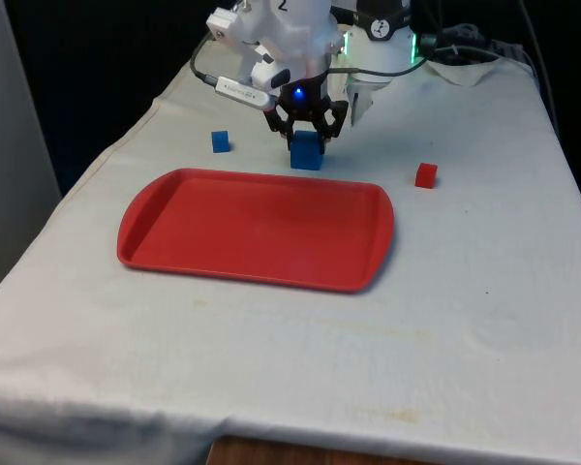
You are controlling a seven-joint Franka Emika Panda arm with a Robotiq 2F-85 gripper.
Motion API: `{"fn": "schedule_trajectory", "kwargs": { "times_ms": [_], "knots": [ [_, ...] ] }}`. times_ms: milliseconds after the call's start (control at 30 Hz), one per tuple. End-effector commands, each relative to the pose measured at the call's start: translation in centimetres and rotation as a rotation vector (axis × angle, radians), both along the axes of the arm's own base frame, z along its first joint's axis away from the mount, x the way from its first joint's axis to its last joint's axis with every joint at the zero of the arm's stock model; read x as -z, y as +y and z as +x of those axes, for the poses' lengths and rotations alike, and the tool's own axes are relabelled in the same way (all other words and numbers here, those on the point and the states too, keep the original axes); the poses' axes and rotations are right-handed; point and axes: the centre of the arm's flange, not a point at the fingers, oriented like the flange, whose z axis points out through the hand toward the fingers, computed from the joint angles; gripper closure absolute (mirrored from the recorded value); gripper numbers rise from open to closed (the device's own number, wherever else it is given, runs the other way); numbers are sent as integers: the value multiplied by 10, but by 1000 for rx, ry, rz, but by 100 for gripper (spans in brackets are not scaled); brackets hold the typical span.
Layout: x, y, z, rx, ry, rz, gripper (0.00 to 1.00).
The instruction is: Pick up the largest block and place it onto the tray.
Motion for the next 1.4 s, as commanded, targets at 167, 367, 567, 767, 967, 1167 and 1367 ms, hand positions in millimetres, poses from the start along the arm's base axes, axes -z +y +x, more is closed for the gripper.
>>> {"fn": "schedule_trajectory", "kwargs": {
  "times_ms": [167, 367, 567, 767, 967, 1167, 1367],
  "knots": [
    [0, 0, 0, 0, 0, 0, 100],
    [-16, 1, 1, 6, -11, 5, 100],
    [-29, 3, 2, 10, -15, 19, 100],
    [-50, 5, 3, 14, -20, 33, 100],
    [-66, 4, 3, 15, -24, 40, 100],
    [-90, 5, 4, 17, -30, 54, 100],
    [-104, 8, 8, 22, -47, 65, 100]
  ]
}}
